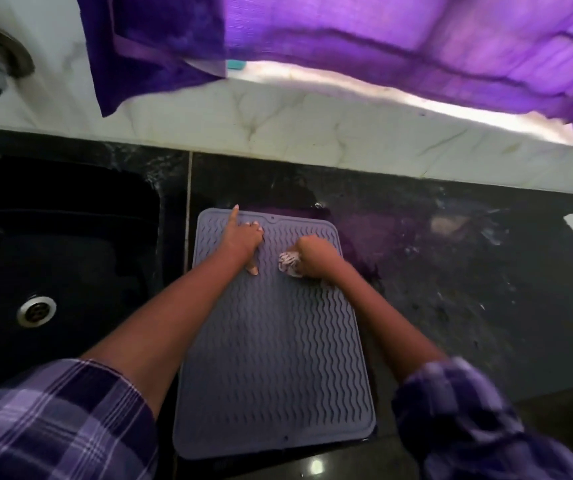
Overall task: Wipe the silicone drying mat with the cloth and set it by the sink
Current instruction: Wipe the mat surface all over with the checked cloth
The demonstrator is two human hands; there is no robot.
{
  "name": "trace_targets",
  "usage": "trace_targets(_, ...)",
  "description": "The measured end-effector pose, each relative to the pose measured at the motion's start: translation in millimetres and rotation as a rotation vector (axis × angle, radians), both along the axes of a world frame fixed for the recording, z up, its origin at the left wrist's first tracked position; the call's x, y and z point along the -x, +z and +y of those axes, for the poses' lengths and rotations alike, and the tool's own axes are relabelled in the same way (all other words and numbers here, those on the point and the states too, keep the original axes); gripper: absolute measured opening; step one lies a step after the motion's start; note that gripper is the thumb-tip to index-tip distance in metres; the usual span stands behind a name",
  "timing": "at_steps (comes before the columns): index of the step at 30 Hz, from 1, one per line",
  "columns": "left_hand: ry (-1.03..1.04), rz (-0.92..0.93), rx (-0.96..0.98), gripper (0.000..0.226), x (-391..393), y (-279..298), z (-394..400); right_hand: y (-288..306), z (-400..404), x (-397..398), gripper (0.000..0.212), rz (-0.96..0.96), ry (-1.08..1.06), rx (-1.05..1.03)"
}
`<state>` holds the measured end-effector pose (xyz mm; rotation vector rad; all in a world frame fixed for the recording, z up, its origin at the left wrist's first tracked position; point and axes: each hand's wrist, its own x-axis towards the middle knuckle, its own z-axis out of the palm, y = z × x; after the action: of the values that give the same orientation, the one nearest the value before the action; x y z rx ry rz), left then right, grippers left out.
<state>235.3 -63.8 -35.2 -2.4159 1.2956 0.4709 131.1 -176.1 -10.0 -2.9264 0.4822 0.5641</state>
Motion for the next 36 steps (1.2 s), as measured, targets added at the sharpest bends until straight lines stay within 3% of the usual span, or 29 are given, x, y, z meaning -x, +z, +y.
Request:
trace_targets(5,0.028,-0.008,0.035,0.092,-2.4,-0.8,1.3,16.2,-8.2,-44.8,0.025,-0.277,-0.085,0.006)
trace_targets(12,0.030,0.015,0.053,0.094,-7.6,-11.6,4.3,-25.4,28.5,-2.9,0.027,-0.188,-0.003,0.065)
trace_targets(17,-0.002,-0.007,0.052,0.096,-7.1,-12.2,4.1,-3.4,32.3,12.8,0.027,0.109,0.043,-0.031)
trace_targets(19,0.004,-0.012,0.049,0.097,-6.2,-10.3,4.3,10.4,24.2,-8.0,0.026,0.083,0.008,-0.005)
trace_targets(22,0.021,-0.028,0.045,0.099,-6.5,-7.0,3.5,7.9,18.3,-25.7,0.022,-0.168,-0.077,0.048)
trace_targets(26,0.021,-0.027,0.063,0.085,-3.9,-8.7,3.4,-17.1,39.4,-2.5,0.027,-0.206,-0.043,0.056)
trace_targets(29,-0.004,-0.049,0.049,0.088,-2.4,-11.8,5.7,-24.8,54.1,38.0,0.033,-0.157,0.004,0.005)
trace_targets(33,0.009,-0.029,0.047,0.094,-3.3,-12.9,6.4,-8.9,57.5,59.0,0.028,0.117,0.058,-0.066)
trace_targets(36,0.014,-0.018,0.055,0.091,-1.0,-12.3,4.6,10.4,38.2,31.2,0.022,0.039,-0.043,-0.099)
